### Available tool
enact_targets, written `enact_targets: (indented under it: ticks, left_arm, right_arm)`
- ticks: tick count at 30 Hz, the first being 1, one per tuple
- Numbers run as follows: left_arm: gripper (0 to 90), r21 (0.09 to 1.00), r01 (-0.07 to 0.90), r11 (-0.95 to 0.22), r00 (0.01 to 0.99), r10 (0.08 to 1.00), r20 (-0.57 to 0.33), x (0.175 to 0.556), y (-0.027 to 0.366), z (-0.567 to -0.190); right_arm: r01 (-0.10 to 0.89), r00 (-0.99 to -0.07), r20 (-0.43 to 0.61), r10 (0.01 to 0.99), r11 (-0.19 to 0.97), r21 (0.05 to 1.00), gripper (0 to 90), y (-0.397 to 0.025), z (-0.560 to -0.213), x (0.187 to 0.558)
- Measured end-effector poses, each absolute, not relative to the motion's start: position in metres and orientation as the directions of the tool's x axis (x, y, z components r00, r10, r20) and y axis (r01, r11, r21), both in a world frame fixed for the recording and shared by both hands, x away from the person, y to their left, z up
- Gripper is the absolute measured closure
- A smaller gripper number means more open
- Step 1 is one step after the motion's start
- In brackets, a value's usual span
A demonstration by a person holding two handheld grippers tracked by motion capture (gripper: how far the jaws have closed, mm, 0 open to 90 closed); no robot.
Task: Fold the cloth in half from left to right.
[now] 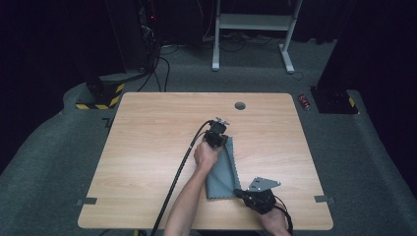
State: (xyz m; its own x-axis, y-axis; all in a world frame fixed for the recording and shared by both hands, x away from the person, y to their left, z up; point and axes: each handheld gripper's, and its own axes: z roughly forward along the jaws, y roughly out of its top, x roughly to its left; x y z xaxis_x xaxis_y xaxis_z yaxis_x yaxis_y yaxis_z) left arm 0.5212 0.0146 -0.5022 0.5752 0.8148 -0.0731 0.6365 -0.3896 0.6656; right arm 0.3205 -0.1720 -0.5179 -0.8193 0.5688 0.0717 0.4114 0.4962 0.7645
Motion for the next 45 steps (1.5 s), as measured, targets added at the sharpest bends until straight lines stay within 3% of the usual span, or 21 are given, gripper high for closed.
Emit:
enact_targets:
  ticks: [6, 10, 15, 23, 34, 40, 45]
  left_arm:
    - [84.3, 0.673, 0.634, -0.381, 0.56, 0.826, -0.06, 0.522, 0.014, -0.503]
    - [62.0, 0.697, 0.625, -0.352, 0.538, 0.841, -0.057, 0.519, 0.018, -0.495]
    - [50.6, 0.73, 0.587, -0.349, 0.543, 0.839, -0.036, 0.504, 0.031, -0.478]
    - [46.4, 0.744, 0.554, -0.373, 0.565, 0.825, -0.007, 0.454, 0.059, -0.471]
    - [43.2, 0.724, 0.533, -0.439, 0.605, 0.795, 0.037, 0.375, 0.068, -0.496]
    - [42.4, 0.713, 0.536, -0.452, 0.6, 0.798, 0.055, 0.357, 0.066, -0.512]
    - [41.8, 0.728, 0.533, -0.431, 0.582, 0.812, 0.054, 0.349, 0.069, -0.517]
  right_arm:
    - [0.435, -0.811, 0.083, 0.579, 0.501, 0.749, 88.5, -0.173, -0.521, 0.321]
    - [0.447, -0.794, 0.083, 0.602, 0.486, 0.75, 82.2, -0.177, -0.521, 0.323]
    - [0.437, -0.784, 0.054, 0.619, 0.488, 0.755, 82.1, -0.182, -0.516, 0.326]
    - [0.419, -0.797, 0.039, 0.603, 0.506, 0.754, 79.9, -0.18, -0.511, 0.327]
    - [0.418, -0.797, 0.04, 0.602, 0.503, 0.756, 74.4, -0.176, -0.505, 0.333]
    - [0.433, -0.792, 0.038, 0.609, 0.517, 0.738, 72.1, -0.172, -0.506, 0.337]
    - [0.417, -0.801, -0.027, 0.598, 0.589, 0.692, 71.7, -0.166, -0.515, 0.338]
